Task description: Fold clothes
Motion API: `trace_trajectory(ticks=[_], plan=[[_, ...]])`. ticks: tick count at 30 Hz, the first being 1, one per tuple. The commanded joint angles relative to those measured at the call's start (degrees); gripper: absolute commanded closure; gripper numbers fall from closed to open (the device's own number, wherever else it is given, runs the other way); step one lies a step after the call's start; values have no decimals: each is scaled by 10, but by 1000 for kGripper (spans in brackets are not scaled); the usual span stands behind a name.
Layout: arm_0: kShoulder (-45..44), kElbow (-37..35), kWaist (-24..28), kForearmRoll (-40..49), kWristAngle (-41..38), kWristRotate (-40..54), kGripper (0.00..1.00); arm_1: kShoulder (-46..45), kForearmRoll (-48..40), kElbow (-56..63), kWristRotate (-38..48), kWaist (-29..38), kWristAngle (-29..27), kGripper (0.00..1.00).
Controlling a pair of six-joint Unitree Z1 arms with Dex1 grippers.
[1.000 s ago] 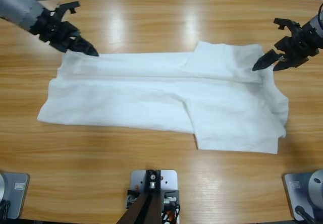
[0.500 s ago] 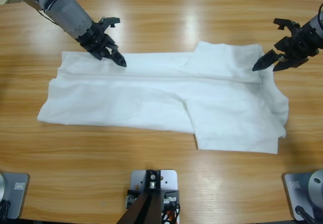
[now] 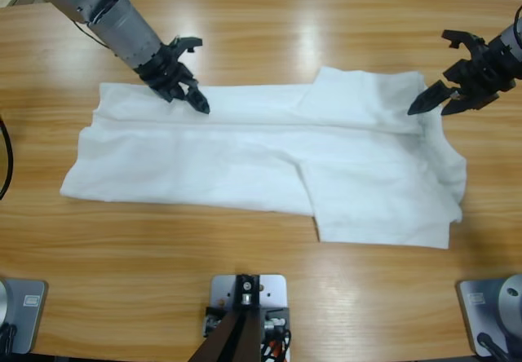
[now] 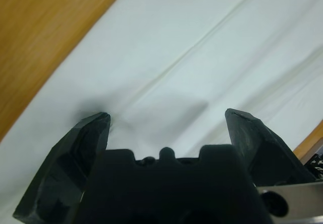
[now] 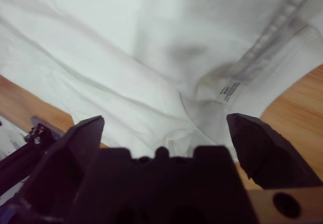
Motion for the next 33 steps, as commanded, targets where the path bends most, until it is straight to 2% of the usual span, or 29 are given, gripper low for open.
trace_trajectory(ticks=[1, 5, 19, 28, 33], plan=[[36, -11, -5, 66, -7, -1, 110, -10, 3, 14, -3, 5, -7, 0], [31, -11, -2, 103, -5, 6, 114, -12, 4, 14, -3, 5, -7, 0], [-14, 9, -7, 149, -4, 5, 119, -28, 7, 17, -3, 5, -5, 0], [-44, 64, -32, 145, -8, -8, 119, -49, 13, 29, -3, 5, -5, 0], [-78, 102, -28, 101, 11, -26, 119, -56, 12, 39, -3, 5, -6, 0]])
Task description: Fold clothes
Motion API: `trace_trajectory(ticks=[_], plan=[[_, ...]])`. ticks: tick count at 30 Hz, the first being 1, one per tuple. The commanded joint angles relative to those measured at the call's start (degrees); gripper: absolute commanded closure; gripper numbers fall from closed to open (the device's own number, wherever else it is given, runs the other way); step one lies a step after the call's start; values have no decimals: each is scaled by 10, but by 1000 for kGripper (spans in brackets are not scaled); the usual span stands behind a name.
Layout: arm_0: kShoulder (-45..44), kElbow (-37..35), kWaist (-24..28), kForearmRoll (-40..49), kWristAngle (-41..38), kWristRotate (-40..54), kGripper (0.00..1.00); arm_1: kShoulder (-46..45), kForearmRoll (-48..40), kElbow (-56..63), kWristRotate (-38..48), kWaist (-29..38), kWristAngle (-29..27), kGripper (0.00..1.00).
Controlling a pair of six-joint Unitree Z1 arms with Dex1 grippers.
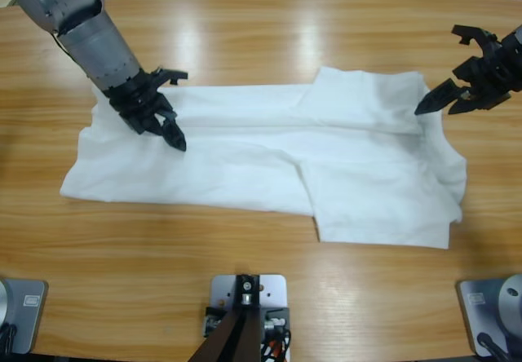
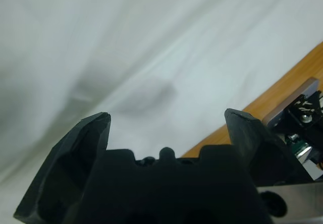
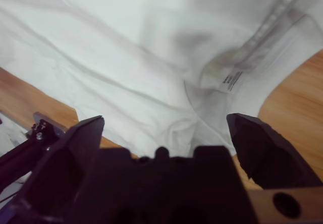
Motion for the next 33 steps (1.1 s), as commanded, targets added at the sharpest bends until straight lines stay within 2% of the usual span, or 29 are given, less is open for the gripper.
trace_trajectory(ticks=[1, 3, 7, 16, 26, 30, 33], plan=[[-47, 64, 4, -47, 17, -26, 119, -23, 4, 28, -3, 4, -7, 0], [-53, 48, 23, -54, 19, -25, 118, -22, 4, 26, -3, 5, -7, 0], [-56, 6, 27, -54, 20, -20, 115, -14, 4, 20, -3, 5, -9, 0], [22, -47, 59, -53, 62, -16, 115, -12, 7, 20, -3, 5, -13, 0], [64, -46, 89, -40, 63, -17, 115, -10, 7, 20, -4, 5, -14, 0], [51, -39, 86, -26, 63, -17, 119, -10, 9, 19, -4, 5, -14, 0], [21, -4, 83, -26, 63, -16, 119, -13, 9, 20, -4, 5, -13, 0]])
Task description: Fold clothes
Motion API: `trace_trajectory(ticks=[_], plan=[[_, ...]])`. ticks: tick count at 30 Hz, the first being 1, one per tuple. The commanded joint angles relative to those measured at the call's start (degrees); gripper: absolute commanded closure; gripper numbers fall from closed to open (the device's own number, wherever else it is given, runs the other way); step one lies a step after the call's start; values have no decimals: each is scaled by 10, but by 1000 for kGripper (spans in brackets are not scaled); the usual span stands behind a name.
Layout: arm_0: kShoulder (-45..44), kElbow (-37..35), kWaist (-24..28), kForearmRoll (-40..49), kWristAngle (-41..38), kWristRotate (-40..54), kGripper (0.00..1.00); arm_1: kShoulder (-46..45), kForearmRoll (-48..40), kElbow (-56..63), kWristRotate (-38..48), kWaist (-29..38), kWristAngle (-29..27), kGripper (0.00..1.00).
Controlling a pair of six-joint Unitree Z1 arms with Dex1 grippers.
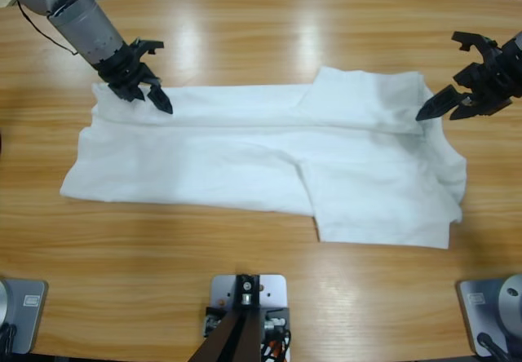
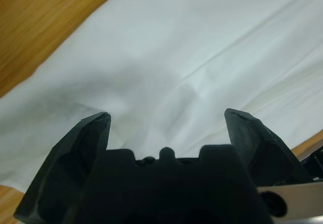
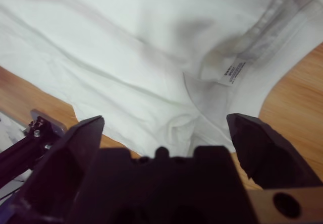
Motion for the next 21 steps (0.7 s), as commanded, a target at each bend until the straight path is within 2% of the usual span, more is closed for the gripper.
trace_trajectory(ticks=[1, 7, 16, 21], plan=[[-17, 53, -1, 17, 7, 2, 119, -12, 9, 10, -3, 5, -9, 0], [-70, 135, -1, 4, 9, 2, 124, -23, 17, 9, -3, 5, -9, 0], [-116, 168, -1, 4, 9, -1, 124, -46, 49, 2, -3, 5, -16, 0], [-116, 169, -1, 1, 9, -4, 122, -45, 38, 3, -3, 19, 2, 0]])
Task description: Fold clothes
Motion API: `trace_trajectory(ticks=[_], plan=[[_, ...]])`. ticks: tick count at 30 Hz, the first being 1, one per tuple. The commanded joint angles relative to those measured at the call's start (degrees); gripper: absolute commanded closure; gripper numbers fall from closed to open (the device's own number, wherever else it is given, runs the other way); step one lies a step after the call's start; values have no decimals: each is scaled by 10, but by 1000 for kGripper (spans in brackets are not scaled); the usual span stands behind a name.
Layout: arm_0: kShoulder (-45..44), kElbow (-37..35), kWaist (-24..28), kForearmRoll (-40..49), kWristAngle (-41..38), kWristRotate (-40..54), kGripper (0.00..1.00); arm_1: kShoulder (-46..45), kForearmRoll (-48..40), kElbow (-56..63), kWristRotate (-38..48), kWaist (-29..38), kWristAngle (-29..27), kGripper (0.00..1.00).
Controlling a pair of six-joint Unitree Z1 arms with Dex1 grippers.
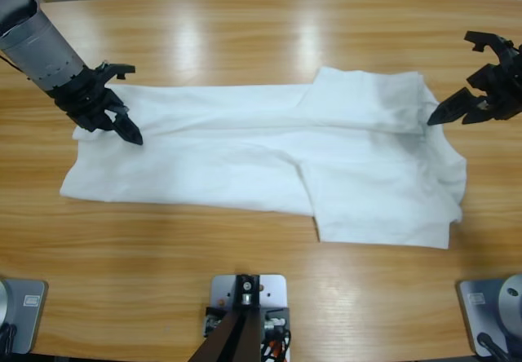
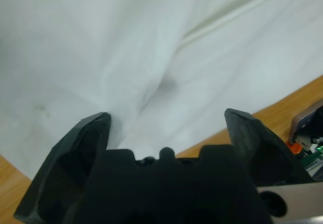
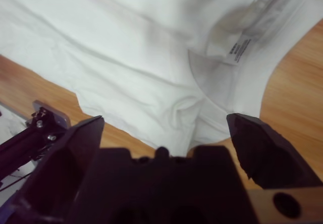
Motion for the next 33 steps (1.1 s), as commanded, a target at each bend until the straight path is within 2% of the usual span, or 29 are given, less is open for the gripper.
trace_trajectory(ticks=[1, 4, 10, 16, 26, 33], plan=[[-8, 24, 0, -8, 7, -4, 122, -1, -12, 1, -1, 37, 18, 0], [-1, 25, 0, -10, 7, -5, 122, 37, -39, -18, 9, 100, 46, 0], [0, 41, 2, -30, 4, -11, 119, 143, -31, -167, 19, 199, 85, 0], [3, 66, 2, -60, 0, -16, 119, 200, -7, -294, -24, 242, 87, 0], [10, 72, 2, -69, -2, -16, 119, 300, -44, -332, -77, 304, 104, 0], [16, 72, 2, -70, -2, -16, 119, 364, -5, -413, -81, 313, 114, 0]])
